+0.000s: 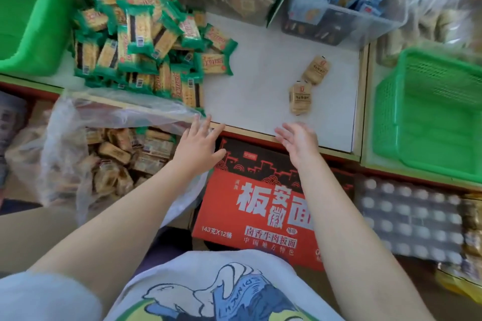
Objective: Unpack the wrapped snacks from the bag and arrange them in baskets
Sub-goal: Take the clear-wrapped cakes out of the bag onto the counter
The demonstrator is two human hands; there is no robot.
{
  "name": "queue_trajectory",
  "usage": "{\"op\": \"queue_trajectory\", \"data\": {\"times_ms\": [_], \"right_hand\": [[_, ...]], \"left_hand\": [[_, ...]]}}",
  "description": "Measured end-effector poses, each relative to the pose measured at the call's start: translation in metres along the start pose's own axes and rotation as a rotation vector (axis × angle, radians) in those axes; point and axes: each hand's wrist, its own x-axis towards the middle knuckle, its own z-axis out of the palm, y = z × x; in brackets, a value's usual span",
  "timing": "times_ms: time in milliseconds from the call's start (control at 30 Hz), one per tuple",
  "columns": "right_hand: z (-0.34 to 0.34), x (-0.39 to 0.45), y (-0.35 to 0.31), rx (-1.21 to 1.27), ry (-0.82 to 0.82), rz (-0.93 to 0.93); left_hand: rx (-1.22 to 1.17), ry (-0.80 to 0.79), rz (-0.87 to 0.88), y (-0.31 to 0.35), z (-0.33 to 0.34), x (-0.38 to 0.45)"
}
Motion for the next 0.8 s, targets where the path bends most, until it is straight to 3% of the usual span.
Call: {"op": "queue_trajectory", "data": {"times_ms": [100,167,267,333,400,500,567,800], "right_hand": [[0.03,-0.043,0.013,-0.238,-0.158,-0.061],[0.059,-0.075,0.025,-0.382,-0.286,-0.111],[0.107,-0.108,0.06,-0.542,-0.488,-0.159],[0.139,-0.119,0.093,-0.694,-0.606,-0.166],[0.169,-0.121,0.13,-0.908,-0.684,-0.201],[0.201,-0.117,0.181,-1.292,-0.7,-0.256],[0.212,-0.111,0.208,-1.457,-0.676,-0.21],[0.226,-0.11,0.263,-1.453,-0.554,-0.103]], "left_hand": [[-0.102,0.049,0.016,-0.002,-0.012,-0.013],[-0.228,0.238,0.013,-0.017,-0.012,-0.034],[-0.384,0.484,-0.22,-0.068,0.005,-0.078],[-0.459,0.448,-0.482,-0.114,0.022,-0.106],[-0.474,0.322,-0.621,-0.154,0.038,-0.131],[-0.461,0.079,-0.564,-0.198,0.055,-0.159],[-0.468,0.001,-0.487,-0.214,0.06,-0.168],[-0.464,0.0,-0.385,-0.242,0.066,-0.171]]}}
